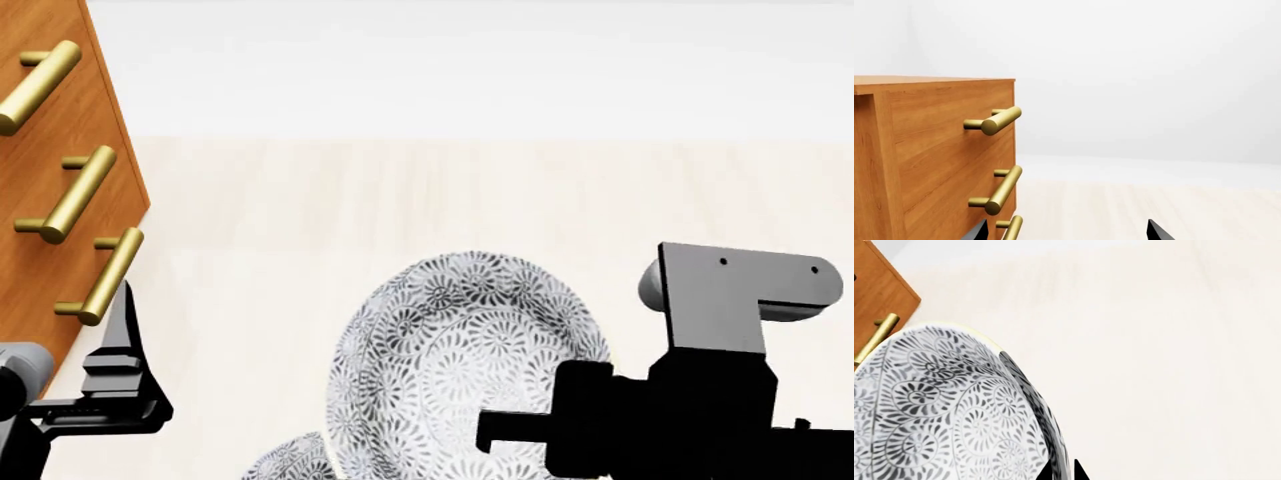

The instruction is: Stack the bowl at the front on the bowl in the middle.

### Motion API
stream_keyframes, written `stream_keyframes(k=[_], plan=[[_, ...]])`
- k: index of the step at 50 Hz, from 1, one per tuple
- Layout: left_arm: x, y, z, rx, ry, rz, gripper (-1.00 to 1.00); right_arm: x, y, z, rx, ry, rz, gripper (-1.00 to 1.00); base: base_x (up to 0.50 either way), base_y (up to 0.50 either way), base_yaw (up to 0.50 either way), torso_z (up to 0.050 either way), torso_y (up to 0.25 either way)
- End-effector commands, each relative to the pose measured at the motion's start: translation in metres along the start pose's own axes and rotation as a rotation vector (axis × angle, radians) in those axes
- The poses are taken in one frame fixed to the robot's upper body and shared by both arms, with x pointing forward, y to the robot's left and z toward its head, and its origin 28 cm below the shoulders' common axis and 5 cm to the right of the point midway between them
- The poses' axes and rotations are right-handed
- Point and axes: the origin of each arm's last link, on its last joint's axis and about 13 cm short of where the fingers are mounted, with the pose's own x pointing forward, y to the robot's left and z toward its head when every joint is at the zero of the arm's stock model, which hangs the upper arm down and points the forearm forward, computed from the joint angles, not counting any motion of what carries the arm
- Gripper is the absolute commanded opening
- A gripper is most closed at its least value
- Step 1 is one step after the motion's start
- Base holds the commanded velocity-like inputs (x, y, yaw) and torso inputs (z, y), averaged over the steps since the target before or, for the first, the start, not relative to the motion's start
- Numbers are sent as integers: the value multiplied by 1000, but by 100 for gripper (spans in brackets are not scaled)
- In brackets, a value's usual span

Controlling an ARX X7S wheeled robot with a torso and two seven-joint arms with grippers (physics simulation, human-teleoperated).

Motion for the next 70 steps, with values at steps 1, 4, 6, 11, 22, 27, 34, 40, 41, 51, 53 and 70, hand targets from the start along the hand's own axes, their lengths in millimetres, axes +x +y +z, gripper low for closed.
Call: stream_keyframes(k=[1, 4, 6, 11, 22, 27, 34, 40, 41, 51, 53, 70], plan=[[0, 0, 1, 0, -1, -1, 100, 5, 26, -22, -124, 44, 99, -100, 0, 0, 0, 0, 0], [0, 1, 2, -1, -4, 1, 100, 14, 30, -24, -135, 60, 111, -100, 0, 0, 0, 0, 0], [0, 1, 2, -2, -4, 2, 100, 19, 33, -28, -143, 73, 121, -100, 0, 0, 0, 0, 0], [-1, 1, 1, -3, -2, 2, 100, 25, 41, -37, -171, 95, 150, -100, 0, 0, 0, 0, 0], [-1, 1, -2, -2, 3, 3, 100, 46, 45, -48, -182, 137, 194, -100, 0, 0, 0, 0, 0], [-1, 0, -3, -2, 5, 4, 100, 56, 40, -49, -167, 146, 182, -100, 0, 0, 0, 0, 0], [-1, 0, -4, 1, 8, 1, 100, 69, 39, -55, -161, 167, 184, -100, 0, 0, 0, 0, 0], [0, 1, -4, 0, 10, 3, 100, 81, 38, -63, -164, 201, 172, -100, 0, 0, 0, 0, 0], [0, 1, -5, 0, 12, 3, 100, 87, 37, -68, -163, 216, 165, -100, 0, 0, 0, 0, 0], [-1, 0, -6, 2, 14, 0, 100, 89, 36, -70, -169, 244, 169, 100, 0, 0, 0, 0, 0], [-1, 0, -6, 1, 14, 0, 100, 90, 36, -70, -172, 245, 169, 100, 0, 0, 0, 0, 0], [-1, 1, -4, 1, 14, 0, 100, 58, 37, -62, -192, 153, 171, 100, 0, 0, 0, 0, 0]])
